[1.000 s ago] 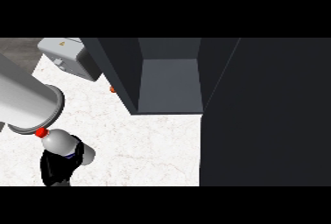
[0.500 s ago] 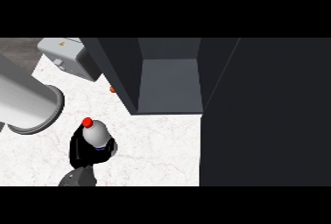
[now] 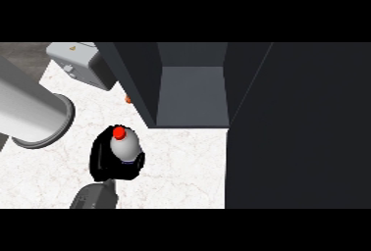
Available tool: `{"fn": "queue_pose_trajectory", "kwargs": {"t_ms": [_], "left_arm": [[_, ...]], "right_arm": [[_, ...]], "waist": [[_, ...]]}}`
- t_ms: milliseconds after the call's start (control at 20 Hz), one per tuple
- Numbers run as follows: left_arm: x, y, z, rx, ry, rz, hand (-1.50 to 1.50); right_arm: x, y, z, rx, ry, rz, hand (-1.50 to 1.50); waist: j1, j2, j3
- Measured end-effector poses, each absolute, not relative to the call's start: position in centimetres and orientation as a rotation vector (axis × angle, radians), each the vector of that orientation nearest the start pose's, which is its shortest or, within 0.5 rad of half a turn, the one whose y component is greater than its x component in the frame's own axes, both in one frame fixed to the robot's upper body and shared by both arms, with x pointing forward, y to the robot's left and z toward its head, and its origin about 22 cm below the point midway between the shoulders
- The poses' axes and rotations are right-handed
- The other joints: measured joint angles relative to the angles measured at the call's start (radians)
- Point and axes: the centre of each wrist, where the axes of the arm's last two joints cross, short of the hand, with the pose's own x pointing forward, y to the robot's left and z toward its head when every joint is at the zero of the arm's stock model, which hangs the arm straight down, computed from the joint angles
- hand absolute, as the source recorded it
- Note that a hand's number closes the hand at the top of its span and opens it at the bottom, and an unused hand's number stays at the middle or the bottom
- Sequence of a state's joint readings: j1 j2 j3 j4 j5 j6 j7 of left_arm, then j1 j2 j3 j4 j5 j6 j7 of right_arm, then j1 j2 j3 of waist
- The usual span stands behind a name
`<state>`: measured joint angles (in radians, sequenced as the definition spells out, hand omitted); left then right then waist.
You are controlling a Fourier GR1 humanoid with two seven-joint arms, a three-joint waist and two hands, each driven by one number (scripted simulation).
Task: Pick up the bottled water, place it into the cabinet and close the cabinet
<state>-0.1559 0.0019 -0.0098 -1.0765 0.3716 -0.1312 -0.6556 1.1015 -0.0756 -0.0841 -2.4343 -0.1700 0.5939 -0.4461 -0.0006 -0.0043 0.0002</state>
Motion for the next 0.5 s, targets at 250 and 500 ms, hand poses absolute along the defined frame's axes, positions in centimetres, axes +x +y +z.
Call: {"fn": "queue_pose_trajectory", "kwargs": {"t_ms": [250,500], "left_arm": [[26.3,17.4,-4.1,-0.388,-1.886,0.257,1.50],[26.0,13.4,0.3,-0.429,-1.898,0.199,1.50]], "right_arm": [[0.1,-28.8,10.0,0.122,-1.842,0.200,-1.50],[0.4,-29.0,9.9,0.121,-1.846,0.209,-1.50]], "waist": [[-0.001,-0.002,0.000],[-0.003,0.000,0.000]]}}
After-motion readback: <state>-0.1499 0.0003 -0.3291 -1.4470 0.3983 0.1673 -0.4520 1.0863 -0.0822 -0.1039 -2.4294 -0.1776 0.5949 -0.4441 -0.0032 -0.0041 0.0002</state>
